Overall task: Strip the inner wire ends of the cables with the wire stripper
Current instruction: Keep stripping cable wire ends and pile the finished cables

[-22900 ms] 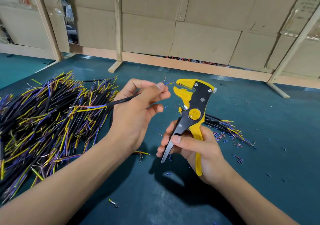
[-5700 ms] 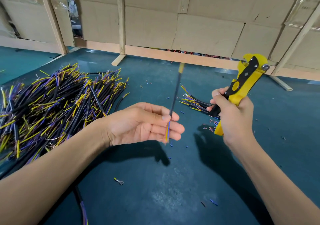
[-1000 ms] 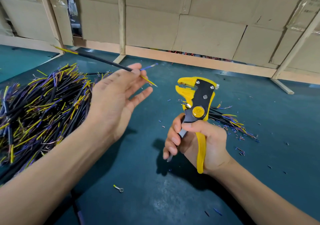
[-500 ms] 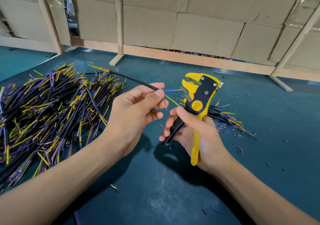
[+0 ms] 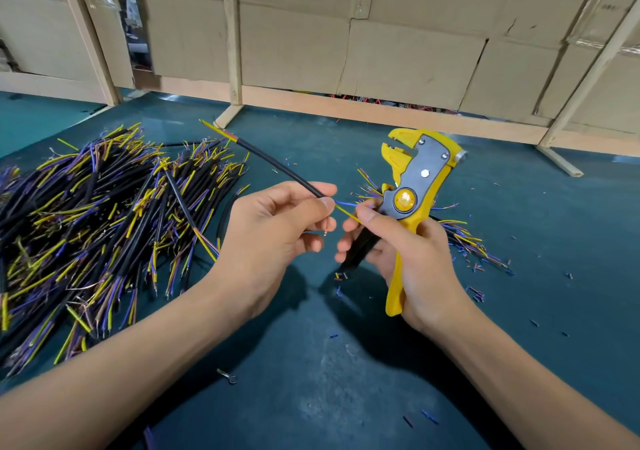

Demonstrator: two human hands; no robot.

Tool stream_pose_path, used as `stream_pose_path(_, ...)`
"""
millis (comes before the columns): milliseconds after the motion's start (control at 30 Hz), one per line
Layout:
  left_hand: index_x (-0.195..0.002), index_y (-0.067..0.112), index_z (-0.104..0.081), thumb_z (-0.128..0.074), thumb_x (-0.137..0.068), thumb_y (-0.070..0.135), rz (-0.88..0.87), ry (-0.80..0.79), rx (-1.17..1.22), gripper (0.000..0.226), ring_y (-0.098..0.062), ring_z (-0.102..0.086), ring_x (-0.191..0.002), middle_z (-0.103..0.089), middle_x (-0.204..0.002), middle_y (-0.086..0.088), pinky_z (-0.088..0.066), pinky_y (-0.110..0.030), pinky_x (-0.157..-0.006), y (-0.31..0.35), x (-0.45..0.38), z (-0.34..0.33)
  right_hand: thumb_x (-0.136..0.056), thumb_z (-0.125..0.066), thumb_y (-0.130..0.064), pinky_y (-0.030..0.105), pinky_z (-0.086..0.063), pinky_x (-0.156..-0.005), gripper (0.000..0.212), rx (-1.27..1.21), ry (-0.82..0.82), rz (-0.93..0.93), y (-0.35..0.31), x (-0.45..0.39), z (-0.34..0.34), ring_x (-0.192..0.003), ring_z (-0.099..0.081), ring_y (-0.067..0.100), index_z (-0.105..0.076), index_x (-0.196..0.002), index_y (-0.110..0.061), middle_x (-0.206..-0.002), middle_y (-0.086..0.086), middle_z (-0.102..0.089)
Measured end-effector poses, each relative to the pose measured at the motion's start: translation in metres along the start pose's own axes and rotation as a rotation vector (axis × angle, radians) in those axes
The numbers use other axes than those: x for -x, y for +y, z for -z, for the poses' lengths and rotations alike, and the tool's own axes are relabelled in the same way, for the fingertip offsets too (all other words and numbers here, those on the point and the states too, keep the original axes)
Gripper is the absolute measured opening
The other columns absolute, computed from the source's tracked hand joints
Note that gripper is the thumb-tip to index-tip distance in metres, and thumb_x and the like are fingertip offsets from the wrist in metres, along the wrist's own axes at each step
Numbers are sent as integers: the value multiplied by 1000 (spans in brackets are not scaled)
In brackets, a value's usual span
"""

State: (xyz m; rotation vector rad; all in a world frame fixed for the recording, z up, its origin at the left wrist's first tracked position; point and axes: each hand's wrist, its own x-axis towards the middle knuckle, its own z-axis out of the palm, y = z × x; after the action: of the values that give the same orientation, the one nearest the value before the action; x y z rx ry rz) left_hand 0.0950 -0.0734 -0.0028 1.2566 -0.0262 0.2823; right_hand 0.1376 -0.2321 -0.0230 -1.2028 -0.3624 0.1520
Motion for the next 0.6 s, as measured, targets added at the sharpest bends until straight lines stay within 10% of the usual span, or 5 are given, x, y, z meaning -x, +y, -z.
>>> stream_pose_path(433, -95, 3, -77, -78, -78, 11, 190, -139, -6, 20, -17, -71, -70, -72, -78, -10, -49, -22, -53, 1, -4, 6, -79, -66, -6, 43, -57, -65, 11, 4, 115, 71, -8, -4, 4, -66, -64, 33, -64, -88, -2, -74, 16, -66)
stream_pose_path(600, -98, 5, -75, -74, -80, 12, 32, 34, 120, 19, -18, -72, -80, -75, -88, -12, -52, -23, -58, 2, -6, 5, -84, -62, -15, 47, -56, -61, 23, -139, 5, -34, -11, 1, 0, -64, -62, 36, -68, -96, 4, -74, 18, -62)
